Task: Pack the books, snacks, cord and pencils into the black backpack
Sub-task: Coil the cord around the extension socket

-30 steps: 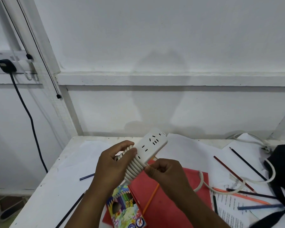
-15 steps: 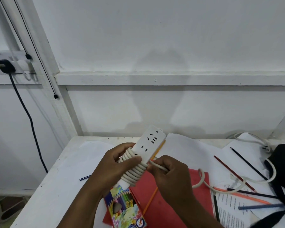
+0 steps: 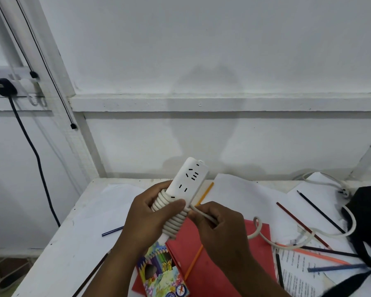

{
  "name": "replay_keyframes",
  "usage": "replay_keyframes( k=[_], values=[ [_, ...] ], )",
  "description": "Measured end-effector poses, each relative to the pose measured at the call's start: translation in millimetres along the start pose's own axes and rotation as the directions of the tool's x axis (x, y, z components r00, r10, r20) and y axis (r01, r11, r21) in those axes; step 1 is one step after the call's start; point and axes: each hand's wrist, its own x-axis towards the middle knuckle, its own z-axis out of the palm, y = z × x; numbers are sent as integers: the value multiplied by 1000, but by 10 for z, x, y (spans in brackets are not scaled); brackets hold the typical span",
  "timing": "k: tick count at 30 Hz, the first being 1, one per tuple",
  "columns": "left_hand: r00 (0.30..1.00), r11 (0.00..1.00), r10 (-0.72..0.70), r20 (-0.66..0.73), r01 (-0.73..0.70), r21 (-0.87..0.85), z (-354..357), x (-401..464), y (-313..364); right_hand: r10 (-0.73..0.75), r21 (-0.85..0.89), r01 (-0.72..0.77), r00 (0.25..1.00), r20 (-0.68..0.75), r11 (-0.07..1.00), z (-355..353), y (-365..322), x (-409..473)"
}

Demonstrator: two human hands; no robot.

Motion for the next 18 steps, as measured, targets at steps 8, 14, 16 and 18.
replay_keyframes(
  k=[8, 14, 16, 18],
  values=[
    [986, 992, -24, -163, 44, 120, -119, 51, -49, 16, -181, 27, 973, 229, 983, -188, 166, 54],
    [966, 959, -22, -259, 93, 266, -126, 59, -109, -35, -373, 153, 952, 304, 915, -463, 84, 191],
    [966, 953, -18, -258, 95, 289, -125, 64, -101, -90, -364, 214, 940, 328, 907, -525, 40, 245],
    [975, 944, -14, -223, 86, 318, -119, 75, -78, -144, -359, 271, 928, 343, 893, -542, 16, 287]
  ],
)
